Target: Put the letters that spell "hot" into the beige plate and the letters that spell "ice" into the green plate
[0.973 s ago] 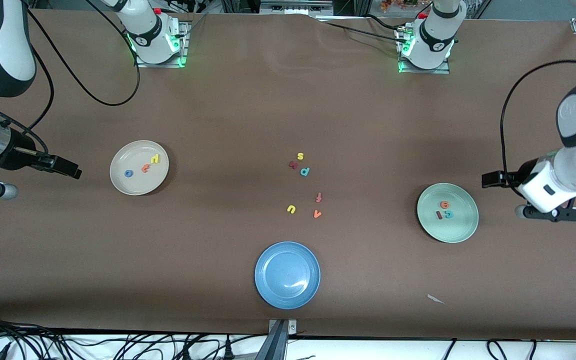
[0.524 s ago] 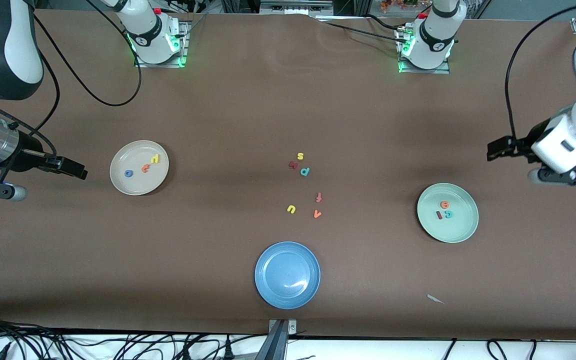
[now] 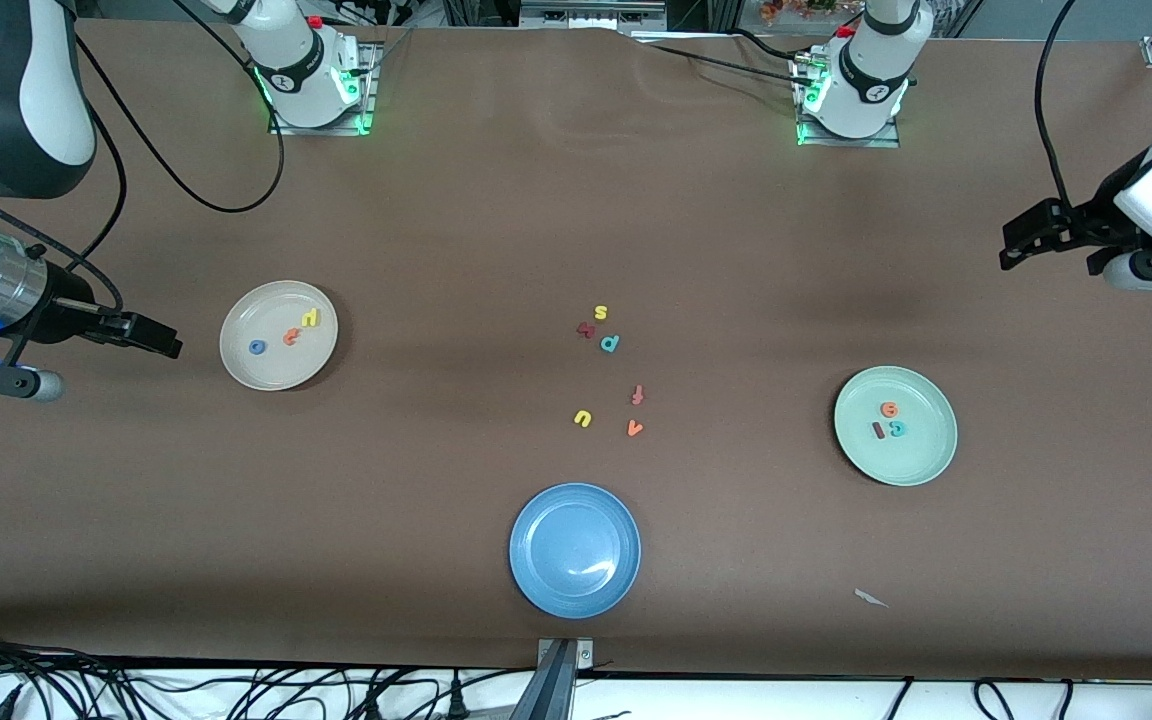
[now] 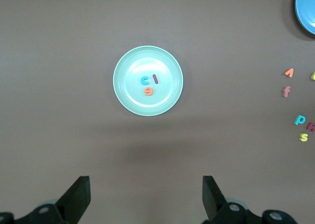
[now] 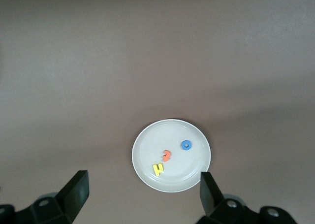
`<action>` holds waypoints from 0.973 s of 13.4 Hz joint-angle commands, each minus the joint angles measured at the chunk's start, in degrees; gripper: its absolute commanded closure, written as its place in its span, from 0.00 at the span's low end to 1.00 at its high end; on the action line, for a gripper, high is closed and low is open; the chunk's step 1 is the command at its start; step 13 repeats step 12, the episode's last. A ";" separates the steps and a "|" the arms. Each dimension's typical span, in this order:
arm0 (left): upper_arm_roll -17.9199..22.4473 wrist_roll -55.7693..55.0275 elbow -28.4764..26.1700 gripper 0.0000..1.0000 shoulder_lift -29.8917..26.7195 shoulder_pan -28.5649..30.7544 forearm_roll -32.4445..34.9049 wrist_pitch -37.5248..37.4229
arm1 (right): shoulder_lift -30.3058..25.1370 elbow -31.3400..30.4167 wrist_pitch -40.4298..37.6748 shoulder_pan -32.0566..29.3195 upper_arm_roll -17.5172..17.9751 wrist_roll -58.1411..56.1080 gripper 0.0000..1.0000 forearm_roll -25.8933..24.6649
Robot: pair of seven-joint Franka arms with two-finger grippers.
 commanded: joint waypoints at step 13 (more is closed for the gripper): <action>1.09 3.26 -0.94 0.00 0.40 2.67 -0.77 -0.93 | -0.30 0.17 -0.69 0.57 -0.01 0.64 0.00 0.18</action>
